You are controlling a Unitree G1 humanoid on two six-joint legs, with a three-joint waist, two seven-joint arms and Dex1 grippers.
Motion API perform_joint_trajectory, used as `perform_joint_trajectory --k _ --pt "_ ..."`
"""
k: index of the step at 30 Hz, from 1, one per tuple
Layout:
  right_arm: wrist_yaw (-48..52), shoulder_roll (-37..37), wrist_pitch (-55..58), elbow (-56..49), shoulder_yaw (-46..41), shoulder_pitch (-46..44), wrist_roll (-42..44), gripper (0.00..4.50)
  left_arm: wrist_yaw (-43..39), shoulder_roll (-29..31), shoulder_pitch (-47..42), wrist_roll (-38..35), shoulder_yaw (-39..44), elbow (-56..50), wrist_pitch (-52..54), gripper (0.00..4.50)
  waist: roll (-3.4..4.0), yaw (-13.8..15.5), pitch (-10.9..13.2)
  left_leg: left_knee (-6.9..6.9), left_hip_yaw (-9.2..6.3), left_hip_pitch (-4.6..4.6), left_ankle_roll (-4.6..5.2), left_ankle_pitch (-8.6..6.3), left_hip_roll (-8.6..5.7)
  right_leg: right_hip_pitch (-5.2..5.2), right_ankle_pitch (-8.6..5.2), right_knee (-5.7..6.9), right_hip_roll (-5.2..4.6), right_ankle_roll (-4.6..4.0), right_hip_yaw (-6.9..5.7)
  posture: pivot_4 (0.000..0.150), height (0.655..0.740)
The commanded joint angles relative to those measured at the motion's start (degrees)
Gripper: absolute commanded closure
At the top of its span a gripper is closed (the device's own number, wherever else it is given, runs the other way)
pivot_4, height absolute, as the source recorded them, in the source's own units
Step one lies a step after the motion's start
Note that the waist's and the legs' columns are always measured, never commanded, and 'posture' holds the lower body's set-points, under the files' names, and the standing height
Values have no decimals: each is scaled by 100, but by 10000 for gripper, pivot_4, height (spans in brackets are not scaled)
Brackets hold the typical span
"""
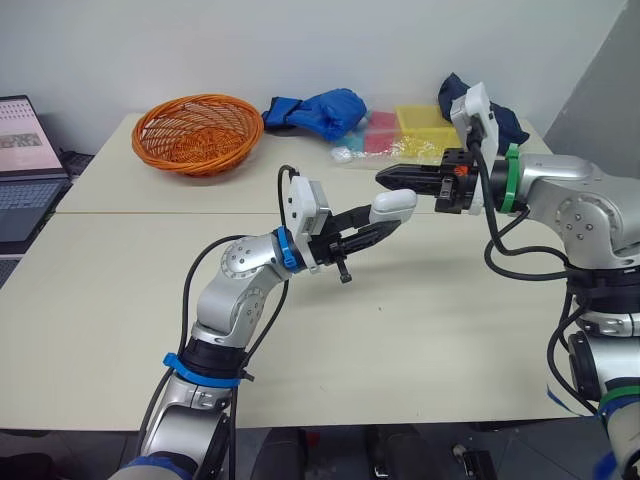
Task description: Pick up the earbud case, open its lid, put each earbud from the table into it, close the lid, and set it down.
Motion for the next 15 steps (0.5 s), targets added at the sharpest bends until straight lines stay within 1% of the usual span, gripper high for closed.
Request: perform_joint_trajectory --k 1,4,6,9,12,15 --pt "35 -144 -45 -431 -160 67 17 44812 64 -69 -191 9 78 -53 -119 37484 0 0 0 0 0 0 0 0 0 0 0 -1 0 0 0 1500 7400" --pt "-243 -116 -271 -712 -200 210 -211 44812 188 -131 -249 -53 143 -29 2 37484 0 0 0 -1 1 -1 0 0 -1 0 0 -3 0 0 1 1500 7400" --pt "-932 192 -563 -915 -357 298 -521 44812 298 -181 -237 -106 165 -87 121 37484 0 -2 0 0 2 -1 0 0 -1 0 0 -3 0 1 2 1500 7400" --pt "-1639 573 -1027 -1160 -523 381 -884 44812 385 -220 -212 -94 162 -168 173 37484 0 -13 0 0 1 0 0 0 0 -1 0 4 1 1 3 1500 7400" --pt "-2029 924 -1103 -1491 -730 389 -790 44812 414 -219 -196 -60 166 -175 156 37484 0 -13 0 0 -1 1 -1 0 1 -3 0 7 2 1 1 1500 7400" --pt "-2182 982 -757 -1920 -690 544 -644 44812 475 -228 -231 -46 186 -122 134 37484 0 -12 0 0 0 0 -1 0 1 -2 0 6 2 1 3 1500 7400"
